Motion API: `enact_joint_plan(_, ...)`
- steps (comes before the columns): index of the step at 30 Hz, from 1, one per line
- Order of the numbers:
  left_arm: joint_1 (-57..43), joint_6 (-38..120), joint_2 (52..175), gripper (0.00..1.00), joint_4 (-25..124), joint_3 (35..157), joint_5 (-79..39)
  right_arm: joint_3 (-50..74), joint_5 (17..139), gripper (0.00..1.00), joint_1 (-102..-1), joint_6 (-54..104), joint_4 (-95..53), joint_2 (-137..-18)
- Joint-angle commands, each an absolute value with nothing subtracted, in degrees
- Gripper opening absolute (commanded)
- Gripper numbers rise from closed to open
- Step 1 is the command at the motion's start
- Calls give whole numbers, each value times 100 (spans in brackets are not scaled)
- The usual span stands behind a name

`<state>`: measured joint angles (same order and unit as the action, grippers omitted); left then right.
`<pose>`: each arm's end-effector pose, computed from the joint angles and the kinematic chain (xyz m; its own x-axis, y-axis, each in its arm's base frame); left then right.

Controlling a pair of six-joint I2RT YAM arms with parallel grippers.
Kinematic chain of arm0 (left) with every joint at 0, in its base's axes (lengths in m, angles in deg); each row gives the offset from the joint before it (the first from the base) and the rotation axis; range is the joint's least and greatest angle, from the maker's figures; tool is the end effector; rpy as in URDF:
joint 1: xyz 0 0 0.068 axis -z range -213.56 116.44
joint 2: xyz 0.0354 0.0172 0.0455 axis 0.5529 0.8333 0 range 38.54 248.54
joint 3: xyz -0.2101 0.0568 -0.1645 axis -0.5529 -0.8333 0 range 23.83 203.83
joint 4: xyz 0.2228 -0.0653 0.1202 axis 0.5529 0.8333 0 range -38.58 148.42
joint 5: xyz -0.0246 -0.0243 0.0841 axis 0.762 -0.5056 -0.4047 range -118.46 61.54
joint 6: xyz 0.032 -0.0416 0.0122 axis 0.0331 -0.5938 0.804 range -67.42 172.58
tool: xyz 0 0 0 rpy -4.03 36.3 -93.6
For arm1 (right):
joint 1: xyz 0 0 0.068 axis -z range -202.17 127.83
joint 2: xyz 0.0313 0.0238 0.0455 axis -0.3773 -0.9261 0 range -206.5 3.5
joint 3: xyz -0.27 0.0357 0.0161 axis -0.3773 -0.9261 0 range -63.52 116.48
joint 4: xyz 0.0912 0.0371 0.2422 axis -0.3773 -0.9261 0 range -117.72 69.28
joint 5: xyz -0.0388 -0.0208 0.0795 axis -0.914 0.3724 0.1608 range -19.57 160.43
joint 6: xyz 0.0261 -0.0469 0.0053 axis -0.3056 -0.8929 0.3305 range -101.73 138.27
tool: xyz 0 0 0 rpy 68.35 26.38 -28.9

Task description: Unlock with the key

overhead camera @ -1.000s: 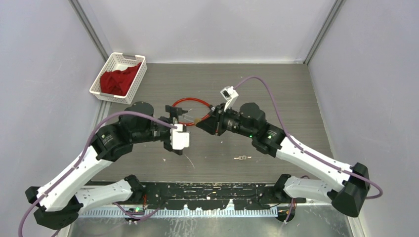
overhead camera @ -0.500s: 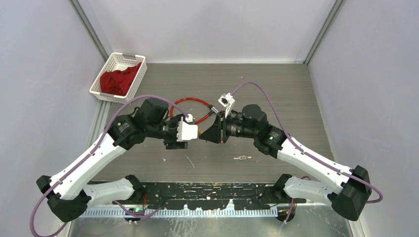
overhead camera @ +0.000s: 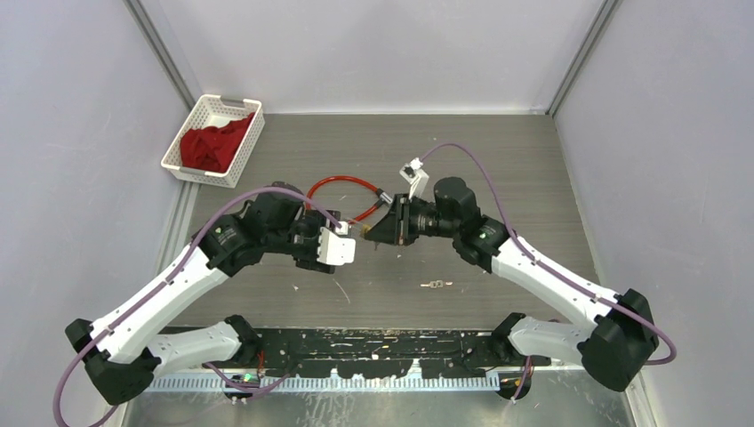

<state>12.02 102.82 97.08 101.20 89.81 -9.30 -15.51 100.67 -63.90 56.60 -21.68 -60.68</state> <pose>0.1295 -0.1489 0.3574 0.3477 0.6828 -0.6426 0.9025 -0.0579 0.4268 0.1800 0.1845 0.3097 -0.7517 0.0474 -0.6578 -0.5967 0.3761 0.7089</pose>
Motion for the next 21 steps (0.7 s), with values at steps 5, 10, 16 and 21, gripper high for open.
enact_joint_plan(5,1180,9639,10310,84,10441,9725,-1633,-892,8597,1,-5601,5142,-3808,-6499)
enact_joint_plan(10,1111,9306,10880,94,11025,10132,-1989,-1128,7508,1,-5557,4758,-4187,-6776)
enact_joint_plan(16,1071,9346,10555,100,10577,9815,-2037,-1500,7172,1,-5556,4668,-3929,-7306)
enact_joint_plan(21,1005,9326,10518,99,10608,9801,-2131,-1721,7350,1,-5554,4738,-3542,-7805)
